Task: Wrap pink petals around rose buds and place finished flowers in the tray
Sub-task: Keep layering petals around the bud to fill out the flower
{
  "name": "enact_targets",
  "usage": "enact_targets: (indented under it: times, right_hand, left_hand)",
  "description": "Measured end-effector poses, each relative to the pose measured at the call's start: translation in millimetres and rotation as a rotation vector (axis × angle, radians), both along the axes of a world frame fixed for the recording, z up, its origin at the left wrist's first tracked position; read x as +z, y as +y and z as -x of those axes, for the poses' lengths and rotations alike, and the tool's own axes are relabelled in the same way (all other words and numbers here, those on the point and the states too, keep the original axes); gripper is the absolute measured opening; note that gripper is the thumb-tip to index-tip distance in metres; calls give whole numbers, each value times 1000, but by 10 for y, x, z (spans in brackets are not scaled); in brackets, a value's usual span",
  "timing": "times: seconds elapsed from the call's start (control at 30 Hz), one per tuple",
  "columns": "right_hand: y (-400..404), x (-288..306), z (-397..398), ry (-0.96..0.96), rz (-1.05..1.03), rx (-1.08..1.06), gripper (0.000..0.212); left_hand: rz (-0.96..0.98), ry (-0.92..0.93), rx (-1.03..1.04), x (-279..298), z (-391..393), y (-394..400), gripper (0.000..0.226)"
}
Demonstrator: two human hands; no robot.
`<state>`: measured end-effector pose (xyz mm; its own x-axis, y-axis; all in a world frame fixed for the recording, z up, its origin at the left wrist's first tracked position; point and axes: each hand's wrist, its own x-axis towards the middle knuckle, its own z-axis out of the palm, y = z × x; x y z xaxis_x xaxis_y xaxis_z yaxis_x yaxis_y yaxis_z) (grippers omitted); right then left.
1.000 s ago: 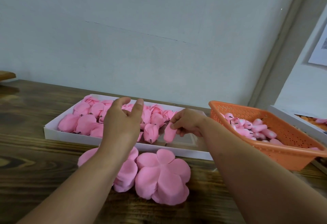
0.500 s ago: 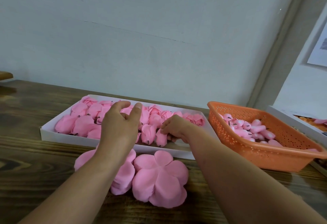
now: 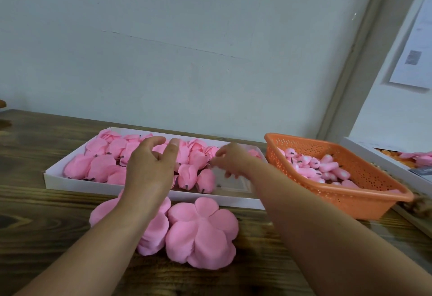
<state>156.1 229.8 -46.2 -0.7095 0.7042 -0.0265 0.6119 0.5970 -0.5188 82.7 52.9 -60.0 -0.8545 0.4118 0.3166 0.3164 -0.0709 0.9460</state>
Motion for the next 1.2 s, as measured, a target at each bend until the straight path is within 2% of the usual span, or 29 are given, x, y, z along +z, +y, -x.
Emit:
enact_targets:
  times: [0.1,0.13,0.17,0.23,0.3,0.37,0.43,0.5,0.57,0.63,0.77,0.9,1.0,1.13,1.2]
  right_hand:
    - [347,425,-289,288,-250,-147,29]
    - [493,559,-455,318,-321,-217,31]
    - [640,669,-648,229,-399,-290,31]
    - [883,722,-1082,-200,-462,-400,31]
    - [1025,593,-1465,-569,-278,-482,24]
    - [1170,394,-1726,-762,-197,-451,28]
    - [1241,296,-1857,-869,-211,-392,33]
    - [1207,308,-1886,-852,-129,-389,24]
    - [1220,352,-1864,-849,-69,-434,26]
    - [1281,356,-1881,-937,-154,-438,36]
    - [1244,341,-1876,-1009,-300,-378,40]
    - [1182,289,-1829,-857,-323,-340,56]
    - [1228,245,-1825,-762,-339,-361,64]
    - [1208,224,-1787,-717,-342,-382,74]
    - [1172,210,-1745,-701,-339,-414,72]
  left_hand:
    - [-10,2,-1,-9,7,-1,35]
    - [-9,4,-1,-12,5,3,34]
    - [-6,6,-1,-18,2,7,34]
    - [0,13,-1,-26,-4,15,34]
    - [6,23,1,-32,-5,17,34]
    - [10,33,6,-37,-3,18,34]
    - [18,40,9,-45,-2,17,34]
    - [26,40,10,-52,1,16,35]
    - [24,39,15,-51,20,22,36]
    - [23,39,14,-49,37,29,36]
    - [42,44,-16,-38,22,25,34]
    - [115,52,-99,24,30,-11,19]
    - [282,125,-253,123,146,-83,3]
    - [848,555,-337,167,342,-313,13]
    - [1004,649,-341,115,424,-406,10]
